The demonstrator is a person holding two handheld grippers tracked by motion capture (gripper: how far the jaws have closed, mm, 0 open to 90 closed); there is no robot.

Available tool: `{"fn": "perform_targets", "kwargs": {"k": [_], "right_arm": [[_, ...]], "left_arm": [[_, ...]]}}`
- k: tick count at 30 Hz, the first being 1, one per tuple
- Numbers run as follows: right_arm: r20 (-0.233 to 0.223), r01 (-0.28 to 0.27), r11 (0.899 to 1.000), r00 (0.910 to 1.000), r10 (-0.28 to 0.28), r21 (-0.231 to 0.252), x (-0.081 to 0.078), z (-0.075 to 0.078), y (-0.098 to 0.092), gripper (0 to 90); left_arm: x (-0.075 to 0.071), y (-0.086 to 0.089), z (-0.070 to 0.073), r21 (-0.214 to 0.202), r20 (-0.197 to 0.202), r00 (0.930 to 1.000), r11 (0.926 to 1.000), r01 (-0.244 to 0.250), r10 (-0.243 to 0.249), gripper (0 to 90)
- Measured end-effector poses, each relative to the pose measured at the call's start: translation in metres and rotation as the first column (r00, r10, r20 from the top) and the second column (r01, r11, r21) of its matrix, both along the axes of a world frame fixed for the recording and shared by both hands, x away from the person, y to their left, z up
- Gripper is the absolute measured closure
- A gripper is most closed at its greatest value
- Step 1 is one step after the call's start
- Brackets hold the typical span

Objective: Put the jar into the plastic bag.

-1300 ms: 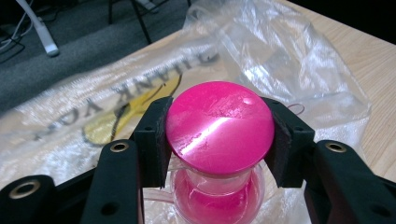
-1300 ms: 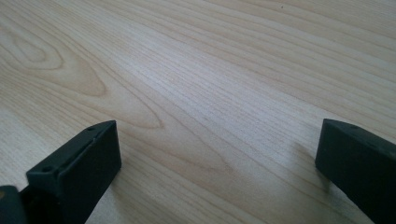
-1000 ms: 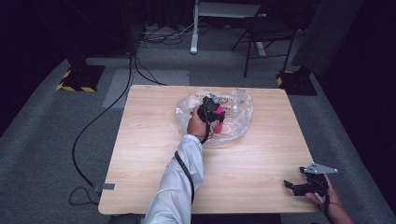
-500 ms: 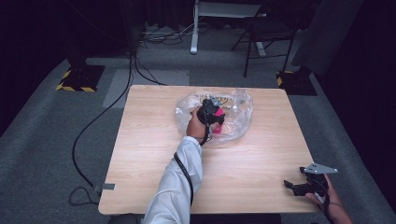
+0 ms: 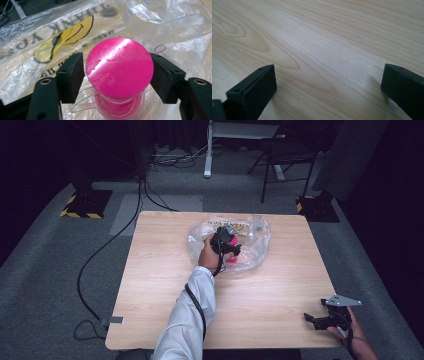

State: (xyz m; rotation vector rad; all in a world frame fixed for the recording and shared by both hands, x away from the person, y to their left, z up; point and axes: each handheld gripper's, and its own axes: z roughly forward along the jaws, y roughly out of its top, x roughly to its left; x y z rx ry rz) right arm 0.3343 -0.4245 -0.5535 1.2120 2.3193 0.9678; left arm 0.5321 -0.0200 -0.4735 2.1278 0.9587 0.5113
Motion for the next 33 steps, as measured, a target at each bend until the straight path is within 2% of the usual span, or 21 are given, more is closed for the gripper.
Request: {"fn": "perform_targets", "kwargs": {"k": [4, 13, 18, 24, 33], "right_arm": [[0.0, 0.0, 1.0, 1.0, 0.0, 0.0, 0.0, 0.0, 0.0, 0.0], [0.0, 0.0, 1.0, 1.0, 0.0, 0.0, 0.0, 0.0, 0.0, 0.0], [0.0, 0.0, 1.0, 1.0, 0.0, 0.0, 0.0, 0.0, 0.0, 0.0], [0.0, 0.0, 1.0, 1.0, 0.0, 0.0, 0.0, 0.0, 0.0, 0.0], [0.0, 0.0, 1.0, 1.0, 0.0, 0.0, 0.0, 0.0, 0.0, 0.0]], "left_arm": [[0.001, -0.001, -0.003, 0.039, -0.002, 0.9999, 0.9992, -0.011, 0.011, 17.7], [0.002, 0.003, -0.006, 0.054, -0.023, 0.9997, 0.9985, -0.006, 0.007, 7.1], [0.001, 0.004, -0.004, 0.085, -0.011, 0.9999, 0.9964, 0.004, -0.003, 4.6], [0.0, 0.003, -0.003, 0.098, -0.011, 0.9999, 0.9951, 0.007, -0.006, 3.4], [-0.003, 0.001, 0.004, 0.132, -0.004, 0.9992, 0.9904, 0.04, -0.04, 3.3]]}}
